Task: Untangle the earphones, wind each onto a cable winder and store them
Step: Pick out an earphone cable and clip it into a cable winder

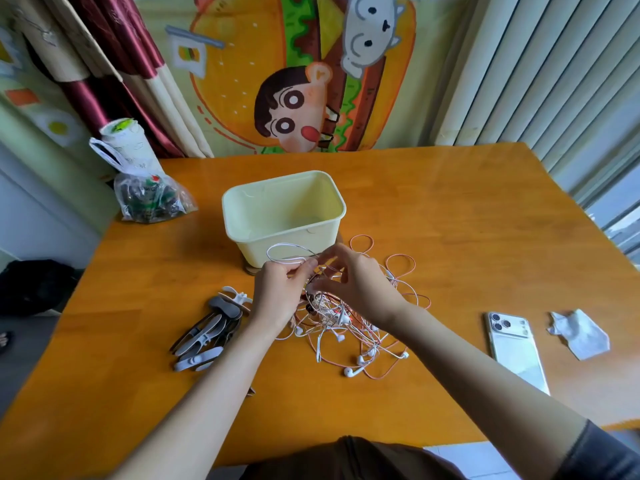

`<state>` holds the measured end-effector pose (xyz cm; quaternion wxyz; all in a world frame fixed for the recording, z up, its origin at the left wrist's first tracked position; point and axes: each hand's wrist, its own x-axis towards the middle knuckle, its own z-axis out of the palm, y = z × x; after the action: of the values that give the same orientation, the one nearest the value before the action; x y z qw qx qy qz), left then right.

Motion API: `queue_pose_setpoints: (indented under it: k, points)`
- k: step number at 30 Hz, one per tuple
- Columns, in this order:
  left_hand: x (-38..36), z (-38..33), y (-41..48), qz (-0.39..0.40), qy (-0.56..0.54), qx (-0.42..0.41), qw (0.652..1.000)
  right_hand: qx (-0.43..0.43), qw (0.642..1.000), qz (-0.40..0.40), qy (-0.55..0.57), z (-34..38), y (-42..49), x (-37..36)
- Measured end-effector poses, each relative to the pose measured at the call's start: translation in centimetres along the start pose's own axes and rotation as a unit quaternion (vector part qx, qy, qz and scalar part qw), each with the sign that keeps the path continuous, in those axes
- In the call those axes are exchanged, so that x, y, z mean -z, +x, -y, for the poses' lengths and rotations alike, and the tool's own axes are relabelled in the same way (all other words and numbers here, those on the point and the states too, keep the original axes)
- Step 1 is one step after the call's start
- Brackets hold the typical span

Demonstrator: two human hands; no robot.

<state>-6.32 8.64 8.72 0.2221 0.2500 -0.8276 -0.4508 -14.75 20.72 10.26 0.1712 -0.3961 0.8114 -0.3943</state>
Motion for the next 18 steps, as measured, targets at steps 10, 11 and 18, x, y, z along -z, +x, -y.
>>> queue_pose_setpoints:
  k: [10,11,18]
  points:
    - [0.26,-0.45,-0.55,-0.033,0.039,0.002,0.999,0.006,0.999,0.011,-0.044,-0.17,-0.09,-0.43]
    - [0.22,-0.46,-0.6,-0.029,0.044,0.004,0.999,0.009,0.999,0.018,-0.048,-0.14,-0.1,-0.38]
    - [-0.18,0.07,-0.51,-0.003,0.08,0.025,0.996,0.022,0.993,0.016,-0.112,-0.48,-0.93,-0.2]
